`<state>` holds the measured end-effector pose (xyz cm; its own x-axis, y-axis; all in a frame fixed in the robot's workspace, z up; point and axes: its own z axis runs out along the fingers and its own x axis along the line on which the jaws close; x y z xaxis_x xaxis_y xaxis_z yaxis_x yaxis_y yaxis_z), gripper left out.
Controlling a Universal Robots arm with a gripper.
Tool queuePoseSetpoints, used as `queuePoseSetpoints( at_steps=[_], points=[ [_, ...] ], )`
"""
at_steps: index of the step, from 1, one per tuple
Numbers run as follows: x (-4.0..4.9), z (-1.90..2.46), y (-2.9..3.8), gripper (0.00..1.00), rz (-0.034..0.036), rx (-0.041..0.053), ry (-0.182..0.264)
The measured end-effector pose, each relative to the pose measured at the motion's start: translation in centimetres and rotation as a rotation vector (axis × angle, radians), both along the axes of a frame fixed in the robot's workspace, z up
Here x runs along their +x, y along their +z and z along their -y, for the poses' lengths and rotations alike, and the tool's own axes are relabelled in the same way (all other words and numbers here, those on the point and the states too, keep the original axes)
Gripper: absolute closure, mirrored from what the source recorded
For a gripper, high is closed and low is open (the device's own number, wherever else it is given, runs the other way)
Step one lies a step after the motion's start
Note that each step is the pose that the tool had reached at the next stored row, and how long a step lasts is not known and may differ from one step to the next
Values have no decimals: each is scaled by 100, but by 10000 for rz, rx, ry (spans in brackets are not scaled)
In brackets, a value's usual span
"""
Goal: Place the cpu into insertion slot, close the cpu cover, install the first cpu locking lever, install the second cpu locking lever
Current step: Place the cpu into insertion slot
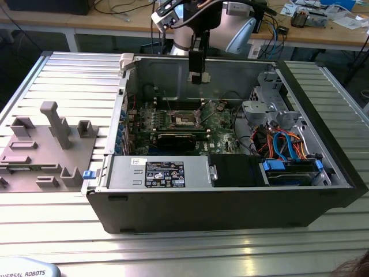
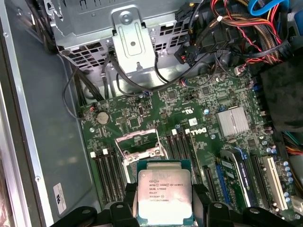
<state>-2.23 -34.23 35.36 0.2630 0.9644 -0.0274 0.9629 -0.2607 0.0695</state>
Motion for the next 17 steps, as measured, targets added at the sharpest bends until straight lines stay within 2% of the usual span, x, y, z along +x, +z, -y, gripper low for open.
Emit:
queuePoseSetpoints(
  at_steps=[17],
  points=[
    [0, 0, 0, 46, 0, 0, -321]
  ],
)
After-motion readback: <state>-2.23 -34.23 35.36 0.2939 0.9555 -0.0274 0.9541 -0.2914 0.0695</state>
